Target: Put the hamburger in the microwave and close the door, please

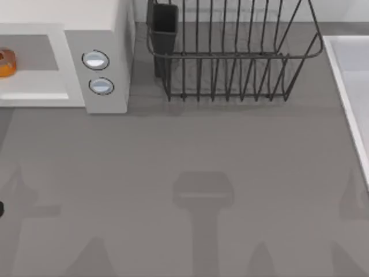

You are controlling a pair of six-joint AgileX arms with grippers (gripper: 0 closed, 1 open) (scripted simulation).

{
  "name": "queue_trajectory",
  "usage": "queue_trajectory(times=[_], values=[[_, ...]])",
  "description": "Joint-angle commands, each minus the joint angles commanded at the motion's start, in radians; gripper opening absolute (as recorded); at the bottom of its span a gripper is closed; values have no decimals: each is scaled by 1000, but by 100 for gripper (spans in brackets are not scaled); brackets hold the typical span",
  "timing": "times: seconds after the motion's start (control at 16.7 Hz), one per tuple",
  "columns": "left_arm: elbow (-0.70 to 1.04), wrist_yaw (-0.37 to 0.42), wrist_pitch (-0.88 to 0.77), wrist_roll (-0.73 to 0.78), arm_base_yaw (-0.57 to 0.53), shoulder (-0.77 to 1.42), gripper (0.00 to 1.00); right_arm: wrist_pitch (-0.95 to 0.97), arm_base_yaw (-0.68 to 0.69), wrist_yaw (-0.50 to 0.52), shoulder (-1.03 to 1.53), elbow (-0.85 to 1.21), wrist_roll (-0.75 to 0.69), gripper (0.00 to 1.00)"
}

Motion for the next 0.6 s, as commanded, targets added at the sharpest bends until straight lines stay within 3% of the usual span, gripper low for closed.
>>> queue_trajectory(times=[0.6], values=[[101,-2,-4,2,-2,96,0,0,0,0,0,0,0,100]])
